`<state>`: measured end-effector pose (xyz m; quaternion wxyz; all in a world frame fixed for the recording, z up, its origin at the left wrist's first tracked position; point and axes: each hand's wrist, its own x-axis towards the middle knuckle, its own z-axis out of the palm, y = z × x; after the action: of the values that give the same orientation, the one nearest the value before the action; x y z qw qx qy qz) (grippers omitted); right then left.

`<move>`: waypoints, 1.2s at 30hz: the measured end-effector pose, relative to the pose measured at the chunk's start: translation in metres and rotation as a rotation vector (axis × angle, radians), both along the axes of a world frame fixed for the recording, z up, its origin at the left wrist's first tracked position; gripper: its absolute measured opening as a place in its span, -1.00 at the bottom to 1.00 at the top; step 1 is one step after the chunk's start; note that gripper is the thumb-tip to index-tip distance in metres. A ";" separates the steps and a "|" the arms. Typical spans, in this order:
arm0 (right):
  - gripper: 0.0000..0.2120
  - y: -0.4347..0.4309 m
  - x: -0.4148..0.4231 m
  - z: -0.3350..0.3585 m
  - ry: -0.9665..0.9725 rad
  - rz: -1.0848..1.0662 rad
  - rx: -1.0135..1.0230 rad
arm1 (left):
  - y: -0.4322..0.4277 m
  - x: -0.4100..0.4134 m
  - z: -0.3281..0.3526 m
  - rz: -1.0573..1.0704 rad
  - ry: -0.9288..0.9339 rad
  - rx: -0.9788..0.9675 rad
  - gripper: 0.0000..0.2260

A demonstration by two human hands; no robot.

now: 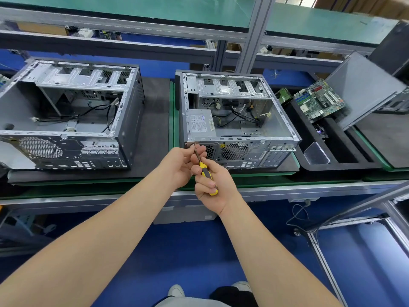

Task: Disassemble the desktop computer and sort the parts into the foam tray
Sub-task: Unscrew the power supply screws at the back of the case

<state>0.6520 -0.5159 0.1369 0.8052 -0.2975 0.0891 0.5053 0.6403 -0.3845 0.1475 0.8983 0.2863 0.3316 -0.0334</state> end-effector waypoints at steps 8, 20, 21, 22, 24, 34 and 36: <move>-0.82 0.012 -0.002 0.010 -0.576 -0.021 -0.701 | 0.003 -0.006 0.003 -0.057 0.007 0.041 -0.77; -0.78 0.019 -0.005 0.018 -1.382 0.017 -1.272 | -0.006 0.001 0.003 -0.059 0.007 0.143 -0.76; -0.78 0.018 -0.005 0.017 -1.387 0.014 -1.270 | -0.007 0.001 0.003 -0.052 0.010 0.157 -0.77; -0.78 0.018 -0.005 0.017 -1.391 0.015 -1.269 | -0.007 0.002 0.002 -0.042 0.010 0.169 -0.80; -0.78 0.016 -0.006 0.015 -1.387 0.010 -1.266 | -0.008 0.001 0.001 -0.019 0.014 0.190 -0.87; -0.81 0.006 -0.007 -0.002 -1.338 -0.071 -1.241 | -0.029 0.006 0.006 0.012 -0.013 0.274 -0.88; -0.84 -0.002 -0.004 -0.004 -1.328 -0.118 -1.244 | -0.040 0.011 0.007 0.024 -0.026 0.323 -0.88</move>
<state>0.6475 -0.5177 0.1334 0.4099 -0.9027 -0.1213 0.0491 0.6513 -0.4247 0.1545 0.8452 0.4233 0.3244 0.0349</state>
